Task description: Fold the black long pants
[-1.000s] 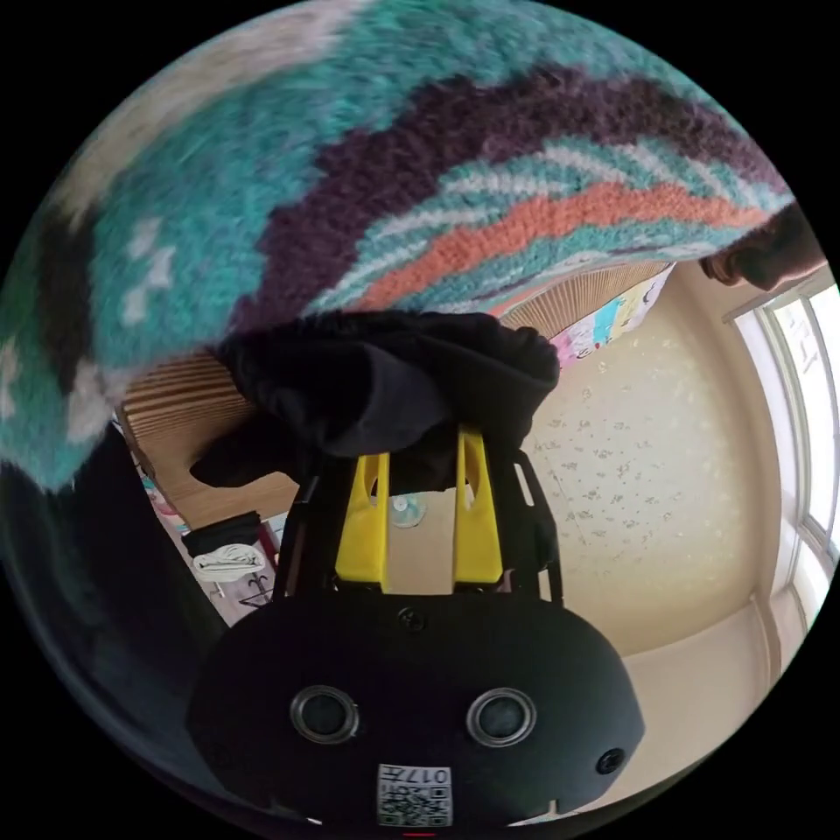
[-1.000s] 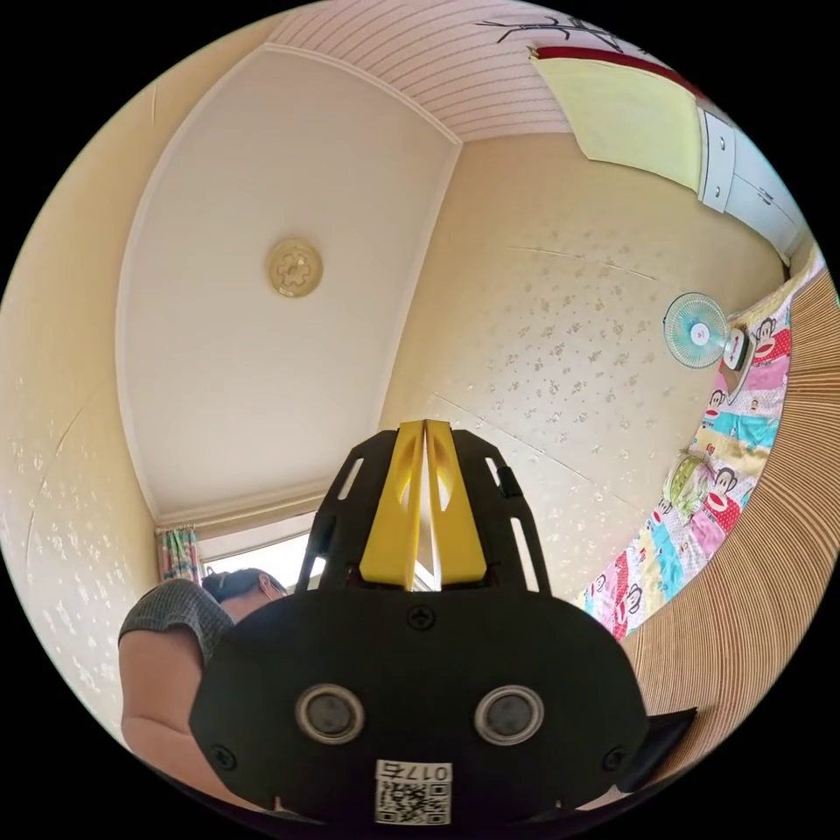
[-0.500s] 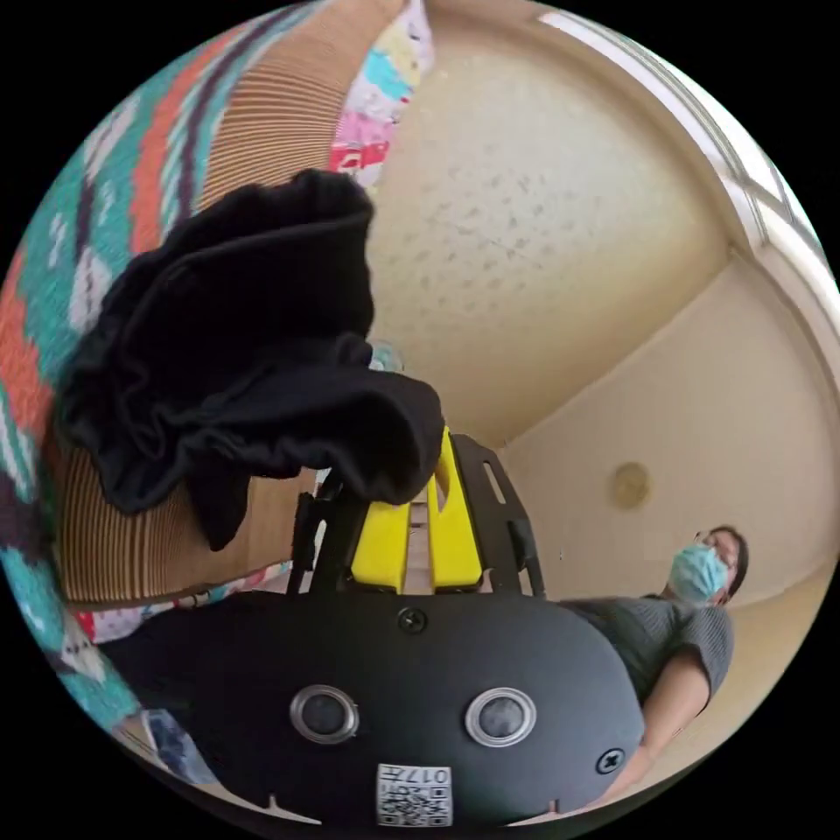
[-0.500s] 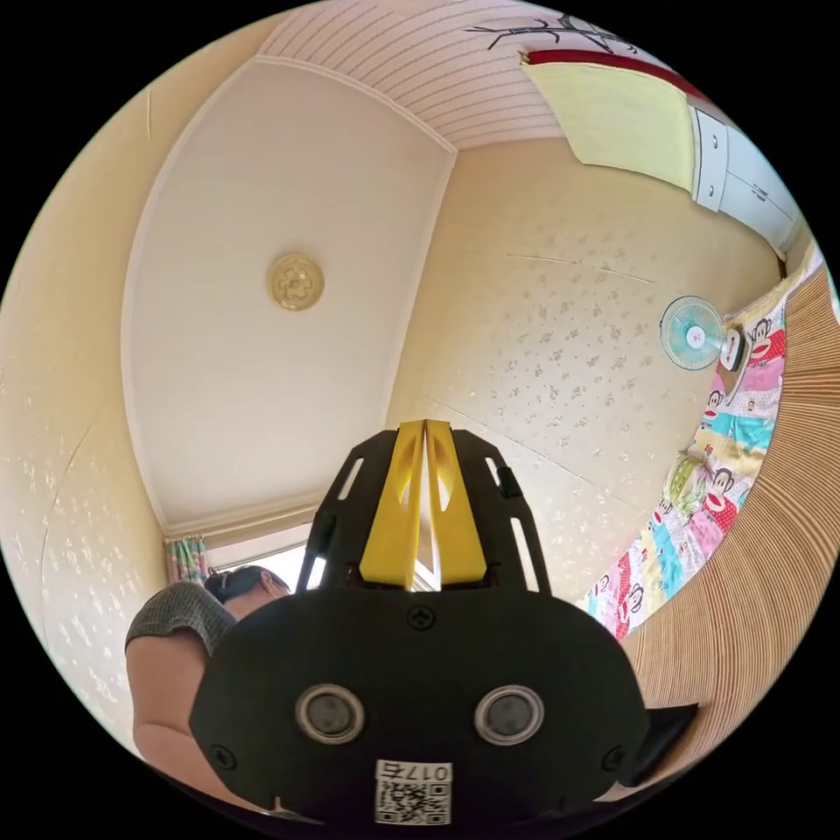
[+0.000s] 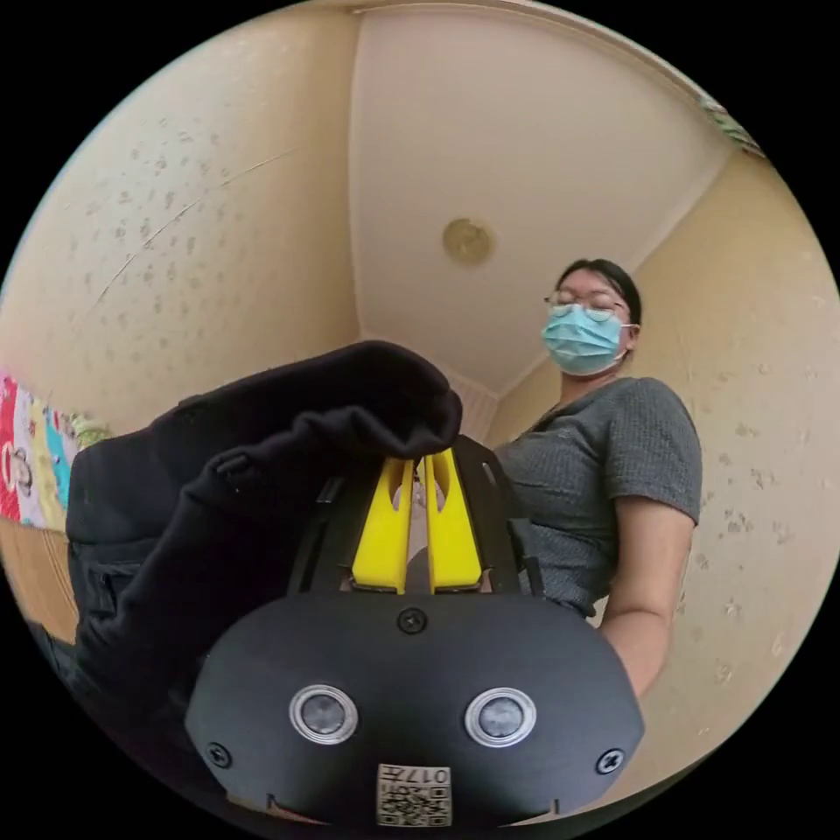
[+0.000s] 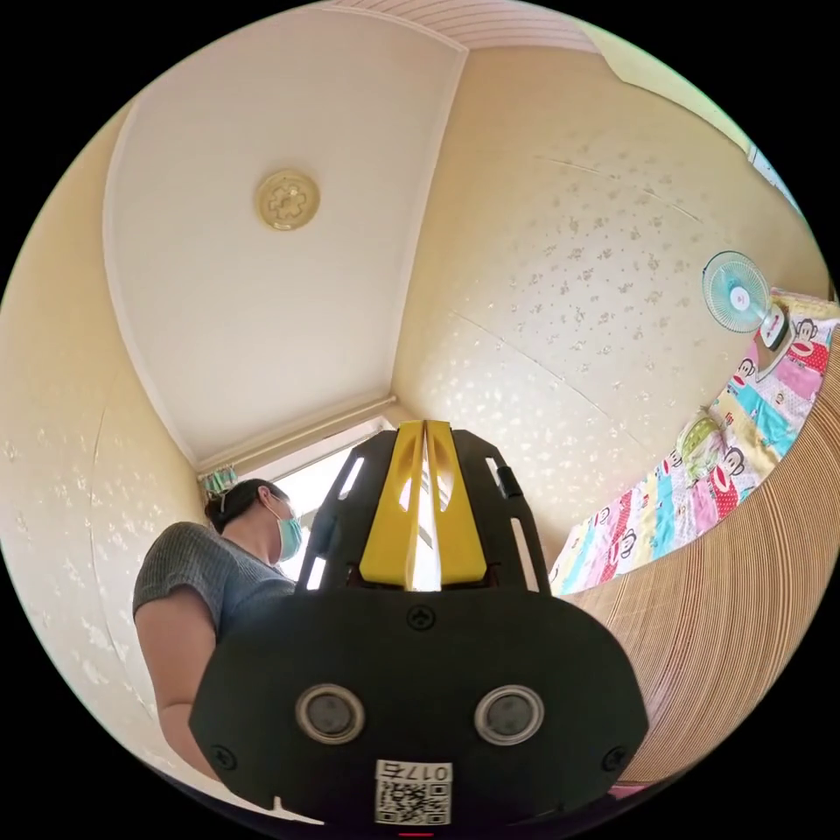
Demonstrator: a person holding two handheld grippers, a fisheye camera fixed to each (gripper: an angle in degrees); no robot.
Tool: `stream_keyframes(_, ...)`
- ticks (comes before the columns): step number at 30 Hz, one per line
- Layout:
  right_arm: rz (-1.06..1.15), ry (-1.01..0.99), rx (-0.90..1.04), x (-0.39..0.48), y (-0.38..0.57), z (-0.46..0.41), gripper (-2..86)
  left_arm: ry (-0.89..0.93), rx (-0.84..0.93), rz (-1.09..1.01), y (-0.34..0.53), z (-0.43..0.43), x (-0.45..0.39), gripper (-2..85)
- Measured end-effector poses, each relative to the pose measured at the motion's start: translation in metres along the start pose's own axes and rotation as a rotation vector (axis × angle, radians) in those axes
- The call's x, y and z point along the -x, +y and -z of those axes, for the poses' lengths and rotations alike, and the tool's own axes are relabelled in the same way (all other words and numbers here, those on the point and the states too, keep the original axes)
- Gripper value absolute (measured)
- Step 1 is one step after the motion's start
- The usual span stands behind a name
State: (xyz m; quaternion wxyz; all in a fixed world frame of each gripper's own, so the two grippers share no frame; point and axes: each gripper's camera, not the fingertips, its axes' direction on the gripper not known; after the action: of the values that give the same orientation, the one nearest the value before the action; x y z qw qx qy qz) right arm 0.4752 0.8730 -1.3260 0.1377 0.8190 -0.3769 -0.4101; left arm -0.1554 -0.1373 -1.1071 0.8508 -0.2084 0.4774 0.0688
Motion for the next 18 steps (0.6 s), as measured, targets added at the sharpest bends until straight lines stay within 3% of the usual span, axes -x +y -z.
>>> stream_keyframes(6,-0.006,0.003,0.196,-0.005,0.013,-0.009,0.9,0.667,-0.197,-0.526,0.015,-0.047,-0.116,-0.6)
stream_keyframes(12,0.175,0.267,0.521,0.015,0.05,-0.047,2.6,0.875,-0.143,-0.612,0.044,-0.135,-0.201,-0.6)
stream_keyframes(15,0.299,0.251,0.608,0.021,0.081,-0.066,4.5,1.049,-0.17,-0.582,0.07,-0.19,-0.227,-0.5)
stream_keyframes(18,0.268,0.149,0.599,0.007,0.108,-0.082,9.0,1.236,-0.225,-0.509,0.097,-0.248,-0.247,-0.4)
